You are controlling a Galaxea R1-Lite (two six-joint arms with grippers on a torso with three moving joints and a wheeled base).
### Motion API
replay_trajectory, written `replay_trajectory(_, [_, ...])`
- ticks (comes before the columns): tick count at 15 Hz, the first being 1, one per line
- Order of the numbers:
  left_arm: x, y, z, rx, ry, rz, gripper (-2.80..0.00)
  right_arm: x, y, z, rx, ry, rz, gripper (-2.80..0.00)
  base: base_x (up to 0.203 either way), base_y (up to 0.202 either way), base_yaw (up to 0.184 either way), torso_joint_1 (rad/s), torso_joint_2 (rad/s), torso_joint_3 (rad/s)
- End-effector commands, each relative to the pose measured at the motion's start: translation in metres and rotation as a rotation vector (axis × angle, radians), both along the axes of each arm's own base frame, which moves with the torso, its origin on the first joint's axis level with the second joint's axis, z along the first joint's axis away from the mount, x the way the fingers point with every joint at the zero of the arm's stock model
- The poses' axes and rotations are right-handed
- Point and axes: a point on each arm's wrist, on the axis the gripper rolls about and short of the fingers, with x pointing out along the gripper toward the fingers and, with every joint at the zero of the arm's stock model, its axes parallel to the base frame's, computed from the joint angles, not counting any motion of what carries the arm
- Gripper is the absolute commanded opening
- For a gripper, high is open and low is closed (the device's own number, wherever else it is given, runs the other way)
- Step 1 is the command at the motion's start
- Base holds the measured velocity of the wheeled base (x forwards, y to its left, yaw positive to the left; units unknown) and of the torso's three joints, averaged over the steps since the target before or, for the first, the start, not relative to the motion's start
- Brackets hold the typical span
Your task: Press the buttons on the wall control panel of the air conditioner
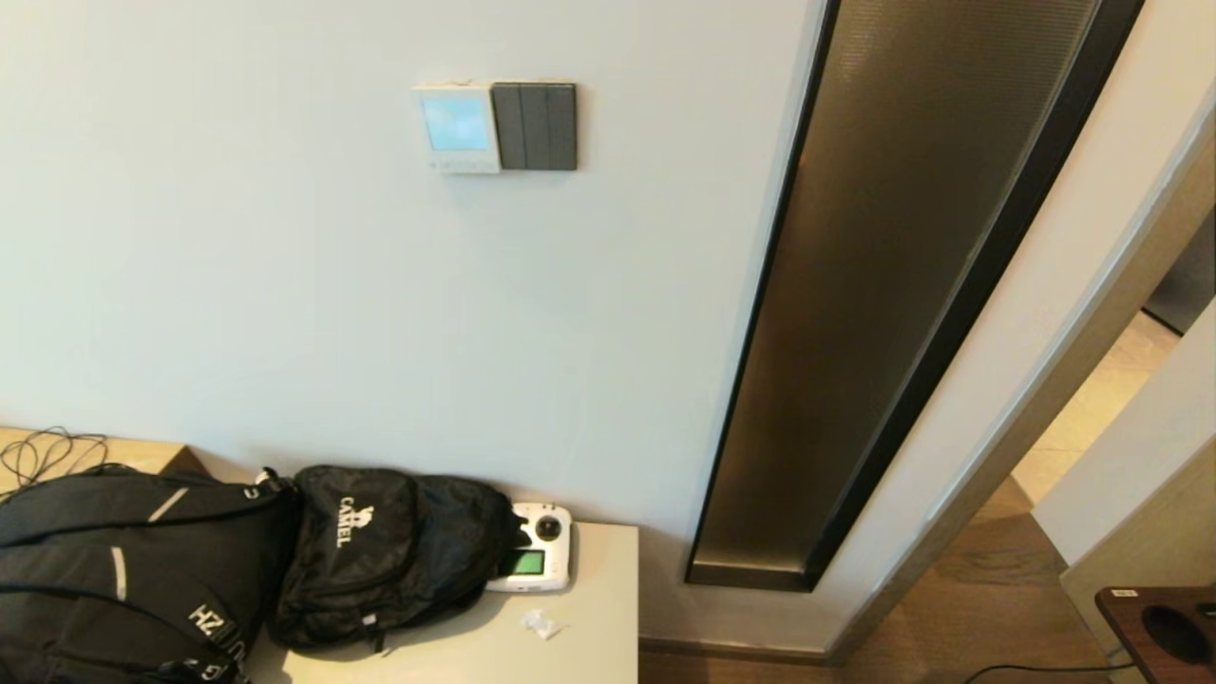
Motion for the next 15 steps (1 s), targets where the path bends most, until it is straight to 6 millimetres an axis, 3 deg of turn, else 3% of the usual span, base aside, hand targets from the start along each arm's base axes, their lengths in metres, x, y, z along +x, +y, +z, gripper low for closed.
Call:
replay_trajectory(1, [0.0001,0.0000,-0.0001,0.000,0.002,0.001,-2.80,0.0000,0.0000,0.0000,0.000,0.001,0.000,-2.80,0.000,0.000,0.000,0.000,0.00,0.000])
replay_trajectory(15, [0.0001,0.0000,-0.0001,-0.002,0.002,0.001,-2.80,0.0001,0.0000,0.0000,-0.002,0.002,0.000,-2.80,0.000,0.000,0.000,0.000,0.00,0.000])
